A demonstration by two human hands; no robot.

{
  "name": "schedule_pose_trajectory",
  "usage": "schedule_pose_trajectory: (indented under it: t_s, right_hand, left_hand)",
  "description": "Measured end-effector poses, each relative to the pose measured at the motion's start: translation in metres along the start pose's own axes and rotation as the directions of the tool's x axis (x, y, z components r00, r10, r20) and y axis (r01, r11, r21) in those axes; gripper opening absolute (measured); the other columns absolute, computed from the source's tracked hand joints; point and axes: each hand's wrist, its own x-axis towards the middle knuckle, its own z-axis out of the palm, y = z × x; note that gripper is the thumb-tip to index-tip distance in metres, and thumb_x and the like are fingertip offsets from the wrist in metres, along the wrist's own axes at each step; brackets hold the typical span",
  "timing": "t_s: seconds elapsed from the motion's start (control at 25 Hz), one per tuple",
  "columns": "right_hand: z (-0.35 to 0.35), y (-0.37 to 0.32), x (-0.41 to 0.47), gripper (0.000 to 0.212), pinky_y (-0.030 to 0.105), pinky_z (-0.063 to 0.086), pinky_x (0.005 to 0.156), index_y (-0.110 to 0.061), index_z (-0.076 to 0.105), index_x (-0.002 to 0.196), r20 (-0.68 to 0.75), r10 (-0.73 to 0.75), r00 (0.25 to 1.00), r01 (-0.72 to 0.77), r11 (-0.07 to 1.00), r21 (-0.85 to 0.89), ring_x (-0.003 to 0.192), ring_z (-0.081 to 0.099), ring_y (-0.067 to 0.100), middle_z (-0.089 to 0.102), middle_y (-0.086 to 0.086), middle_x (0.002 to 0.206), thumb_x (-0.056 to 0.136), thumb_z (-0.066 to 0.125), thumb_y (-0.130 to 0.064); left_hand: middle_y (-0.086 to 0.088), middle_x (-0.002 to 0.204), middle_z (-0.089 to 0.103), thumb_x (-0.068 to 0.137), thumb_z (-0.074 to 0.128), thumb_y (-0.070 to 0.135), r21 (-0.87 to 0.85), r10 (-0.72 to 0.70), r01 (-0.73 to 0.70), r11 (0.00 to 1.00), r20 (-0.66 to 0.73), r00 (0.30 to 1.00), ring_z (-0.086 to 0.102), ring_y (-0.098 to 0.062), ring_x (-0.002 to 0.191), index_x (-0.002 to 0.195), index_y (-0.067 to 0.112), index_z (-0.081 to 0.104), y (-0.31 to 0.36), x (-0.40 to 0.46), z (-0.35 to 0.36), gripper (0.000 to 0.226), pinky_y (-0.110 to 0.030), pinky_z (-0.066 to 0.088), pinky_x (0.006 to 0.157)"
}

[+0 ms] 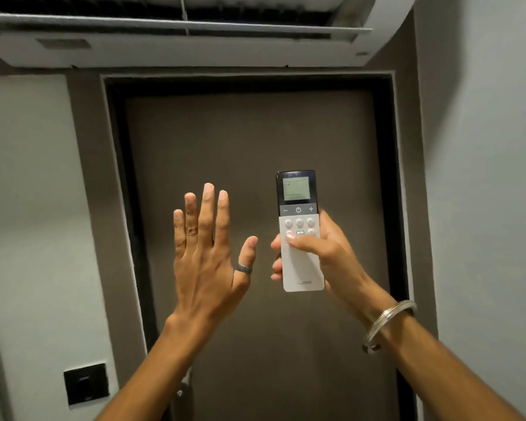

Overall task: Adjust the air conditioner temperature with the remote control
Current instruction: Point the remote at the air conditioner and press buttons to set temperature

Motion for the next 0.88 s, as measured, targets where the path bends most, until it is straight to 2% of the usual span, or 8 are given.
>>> schedule_pose_trajectory:
  t_s: [0.08, 0.16, 0.44, 0.88]
  right_hand:
    - [0.001, 0.001, -0.002, 0.034, 0.037, 0.065, 0.057, -0.016, 0.053, 0.122, 0.004, 0.005, 1.000, -0.005, 1.000, 0.007, 0.062, 0.076, 0.025, 0.080, 0.004, 0.085, 0.091, 0.060, -0.026]
    - [0.002, 0.004, -0.005, 0.036, 0.038, 0.065, 0.056, -0.014, 0.053, 0.124, -0.010, 0.007, 1.000, -0.007, 1.000, 0.014, 0.061, 0.075, 0.027, 0.080, 0.006, 0.084, 0.092, 0.058, -0.028]
    - [0.007, 0.010, -0.005, 0.029, 0.041, 0.065, 0.055, -0.020, 0.057, 0.122, -0.019, -0.027, 0.999, 0.027, 1.000, -0.015, 0.059, 0.073, 0.031, 0.078, 0.010, 0.083, 0.095, 0.055, -0.029]
    - [0.009, 0.011, -0.001, 0.025, 0.041, 0.065, 0.054, -0.020, 0.057, 0.116, -0.055, -0.046, 0.997, 0.046, 0.999, -0.001, 0.057, 0.073, 0.029, 0.079, 0.007, 0.081, 0.093, 0.057, -0.030]
  left_hand:
    - [-0.013, 0.175, 0.007, 0.103, 0.038, 0.053, 0.005, -0.012, 0.012, 1.000, 0.004, 1.000, -0.001, -0.031, 0.162, 0.165, 0.009, 0.018, 0.000, -0.002, -0.004, 0.079, -0.044, -0.005, 0.133]
    - [-0.013, 0.175, 0.007, 0.103, 0.038, 0.053, 0.002, -0.008, 0.008, 1.000, 0.005, 1.000, -0.001, -0.031, 0.162, 0.165, 0.010, 0.017, 0.000, -0.004, -0.004, 0.079, -0.044, -0.005, 0.133]
    - [-0.012, 0.175, 0.007, 0.103, 0.037, 0.054, 0.019, -0.006, 0.006, 1.000, -0.008, 1.000, 0.000, -0.031, 0.162, 0.165, 0.009, 0.020, -0.001, -0.006, -0.003, 0.079, -0.043, -0.006, 0.133]
    - [-0.012, 0.175, 0.007, 0.103, 0.038, 0.055, 0.017, -0.008, 0.009, 1.000, -0.032, 0.999, -0.002, -0.030, 0.163, 0.165, 0.010, 0.020, -0.005, -0.003, -0.001, 0.079, -0.043, -0.006, 0.133]
